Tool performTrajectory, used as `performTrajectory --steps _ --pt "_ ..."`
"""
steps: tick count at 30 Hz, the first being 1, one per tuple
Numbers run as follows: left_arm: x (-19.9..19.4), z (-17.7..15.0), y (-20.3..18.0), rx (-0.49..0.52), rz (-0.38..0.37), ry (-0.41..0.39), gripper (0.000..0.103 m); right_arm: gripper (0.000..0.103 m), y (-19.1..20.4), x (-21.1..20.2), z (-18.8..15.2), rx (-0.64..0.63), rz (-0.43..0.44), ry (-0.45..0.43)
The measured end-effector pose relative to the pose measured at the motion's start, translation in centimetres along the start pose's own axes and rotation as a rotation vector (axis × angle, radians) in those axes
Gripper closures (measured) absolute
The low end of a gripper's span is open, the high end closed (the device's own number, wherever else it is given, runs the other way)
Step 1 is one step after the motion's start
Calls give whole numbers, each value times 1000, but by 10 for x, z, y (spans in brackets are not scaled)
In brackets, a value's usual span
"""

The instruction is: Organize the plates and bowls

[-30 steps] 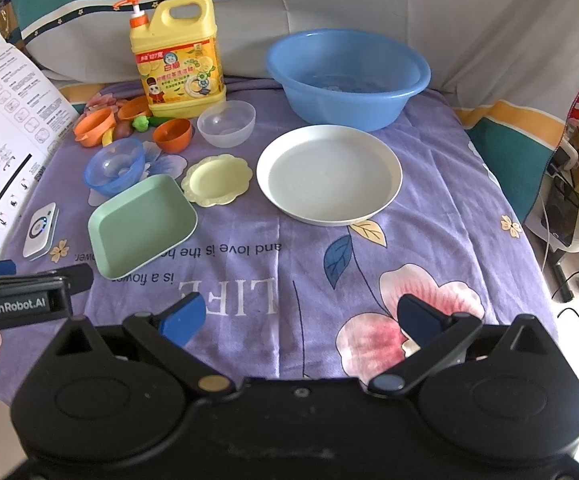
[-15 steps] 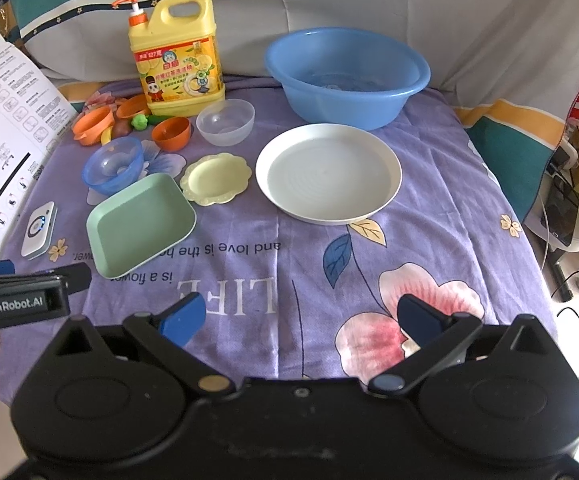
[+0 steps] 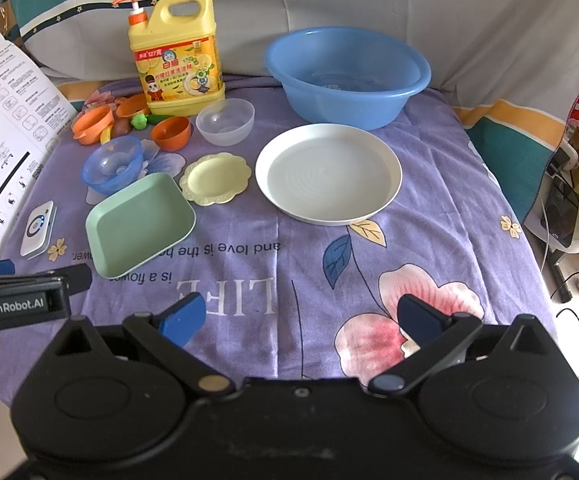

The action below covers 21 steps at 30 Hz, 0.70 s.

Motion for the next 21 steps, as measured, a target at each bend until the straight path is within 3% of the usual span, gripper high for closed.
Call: performTrajectory --steps 21 --pt "8 -1 -1 7 -1 21 0 0 -1 10 -1 0 1 23"
Point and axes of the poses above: each gripper's, at about its wrist camera, not at the fingertips, and x roughly the way its jaws point, y to its left, z to its top, the point moved 5 cm from there along x, roughly the way its jaws point, and after that the axes turned 3 degrees about -y, right-handed, at the moved point
